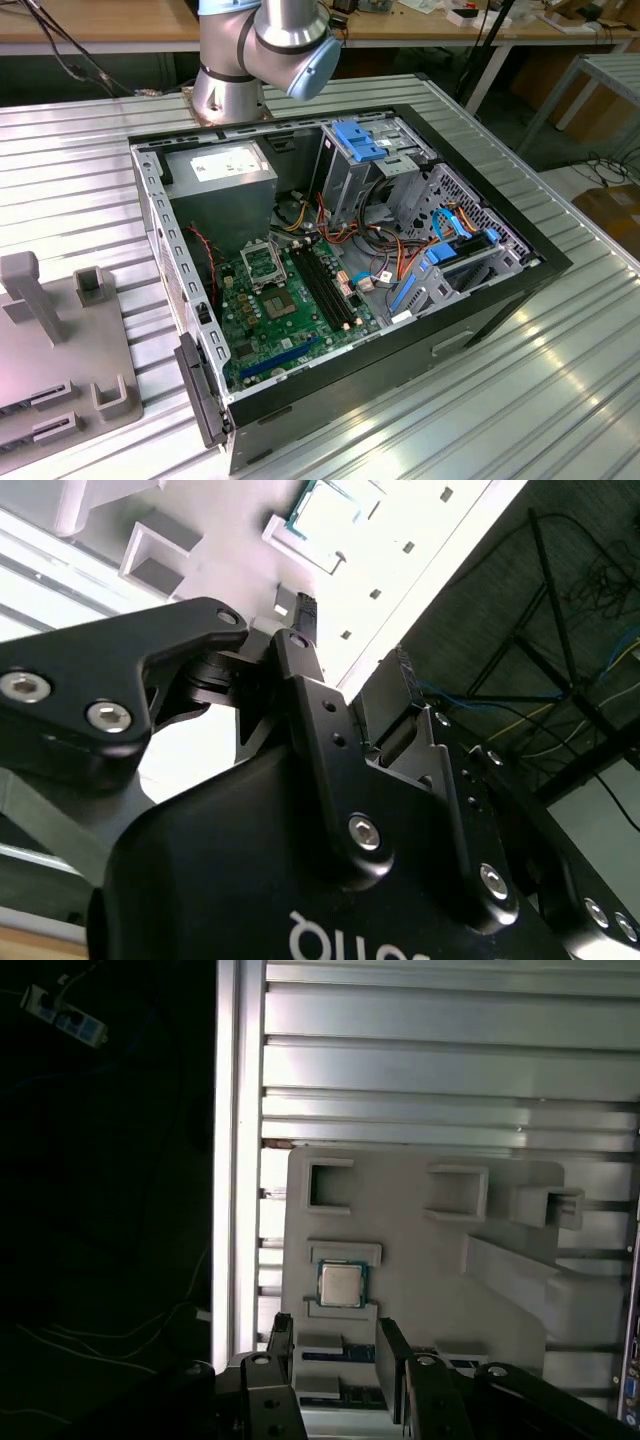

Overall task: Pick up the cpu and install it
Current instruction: 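Pick up the cpu and move it towards the insertion slot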

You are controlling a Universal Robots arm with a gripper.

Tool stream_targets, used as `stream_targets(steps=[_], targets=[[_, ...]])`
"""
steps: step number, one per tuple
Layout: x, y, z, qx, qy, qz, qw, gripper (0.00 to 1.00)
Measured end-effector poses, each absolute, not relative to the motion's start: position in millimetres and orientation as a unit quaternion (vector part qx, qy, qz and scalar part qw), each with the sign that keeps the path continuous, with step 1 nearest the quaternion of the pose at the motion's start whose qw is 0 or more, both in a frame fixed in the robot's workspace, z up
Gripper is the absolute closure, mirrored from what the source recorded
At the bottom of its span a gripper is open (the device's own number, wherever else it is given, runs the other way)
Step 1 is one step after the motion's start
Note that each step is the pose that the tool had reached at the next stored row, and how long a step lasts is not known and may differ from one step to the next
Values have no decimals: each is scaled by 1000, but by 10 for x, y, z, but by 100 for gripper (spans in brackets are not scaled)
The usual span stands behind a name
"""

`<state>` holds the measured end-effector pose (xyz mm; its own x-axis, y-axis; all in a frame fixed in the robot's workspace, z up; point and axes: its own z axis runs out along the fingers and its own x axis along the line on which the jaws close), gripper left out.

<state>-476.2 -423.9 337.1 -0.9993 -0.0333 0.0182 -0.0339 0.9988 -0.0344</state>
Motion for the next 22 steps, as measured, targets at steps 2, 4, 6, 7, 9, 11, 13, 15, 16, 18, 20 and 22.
stream_targets(steps=[2, 4, 6, 7, 9, 11, 13, 15, 16, 18, 20, 22], targets=[[-4762, -4239, 3334, 16, -1000, 17, 9, 54], [-4762, -4237, 3289, 15, -1000, 16, 9, 54], [-4762, -4238, 3271, 14, -1000, 7, 9, 54], [-4762, -4238, 3267, 14, -1000, 2, 9, 54], [-4762, -4242, 3247, 14, -1000, -3, 8, 54], [-4763, -4261, 3212, 14, -1000, -4, 9, 54], [-4766, -4282, 3177, 14, -1000, -4, 9, 54], [-4770, -4304, 3138, 14, -1000, -4, 8, 54], [-4773, -4322, 3115, 14, -1000, -4, 8, 54], [-4777, -4358, 3074, 14, -1000, -4, 9, 54], [-4778, -4374, 3031, 14, -1000, -4, 9, 54], [-4778, -4381, 2981, 14, -1000, -4, 9, 54]])
